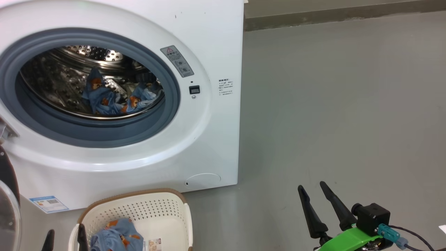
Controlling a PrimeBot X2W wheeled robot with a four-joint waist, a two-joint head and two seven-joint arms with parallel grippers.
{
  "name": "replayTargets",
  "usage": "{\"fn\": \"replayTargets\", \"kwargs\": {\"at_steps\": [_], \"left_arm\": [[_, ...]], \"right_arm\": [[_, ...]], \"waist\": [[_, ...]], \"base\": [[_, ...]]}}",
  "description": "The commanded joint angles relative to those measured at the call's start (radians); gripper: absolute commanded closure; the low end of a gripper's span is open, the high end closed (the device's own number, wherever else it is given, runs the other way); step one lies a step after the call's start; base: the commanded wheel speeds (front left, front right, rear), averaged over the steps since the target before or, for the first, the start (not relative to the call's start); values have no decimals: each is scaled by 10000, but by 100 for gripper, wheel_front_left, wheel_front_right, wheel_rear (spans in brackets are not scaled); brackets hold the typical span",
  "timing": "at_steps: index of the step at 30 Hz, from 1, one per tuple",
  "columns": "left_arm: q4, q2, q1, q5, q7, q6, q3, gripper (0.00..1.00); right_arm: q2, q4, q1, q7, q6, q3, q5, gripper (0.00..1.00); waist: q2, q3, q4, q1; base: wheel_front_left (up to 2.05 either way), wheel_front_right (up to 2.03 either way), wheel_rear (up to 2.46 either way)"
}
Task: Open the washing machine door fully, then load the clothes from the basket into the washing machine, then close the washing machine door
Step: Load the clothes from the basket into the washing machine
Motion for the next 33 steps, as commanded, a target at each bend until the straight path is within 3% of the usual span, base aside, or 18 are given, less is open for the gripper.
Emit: {"fn": "replayTargets", "kwargs": {"at_steps": [1, 23, 33], "left_arm": [[-307, 75, -122, 129, -53, 21, 409, 0], [-350, -163, 328, 108, -53, -159, 714, 0], [295, -166, 172, -129, -53, -271, 578, 0]], "right_arm": [[20, -214, -66, -48, 16, 189, -104, 0], [20, -319, 14, -48, 16, 103, -147, 0], [20, -360, -71, -48, 16, 100, -59, 0]], "waist": [[0, -17, -9, 0], [0, -22, 53, 0], [0, 446, 98, 0]], "base": [[0, 0, 0], [0, 0, 0], [0, 0, 0]]}}
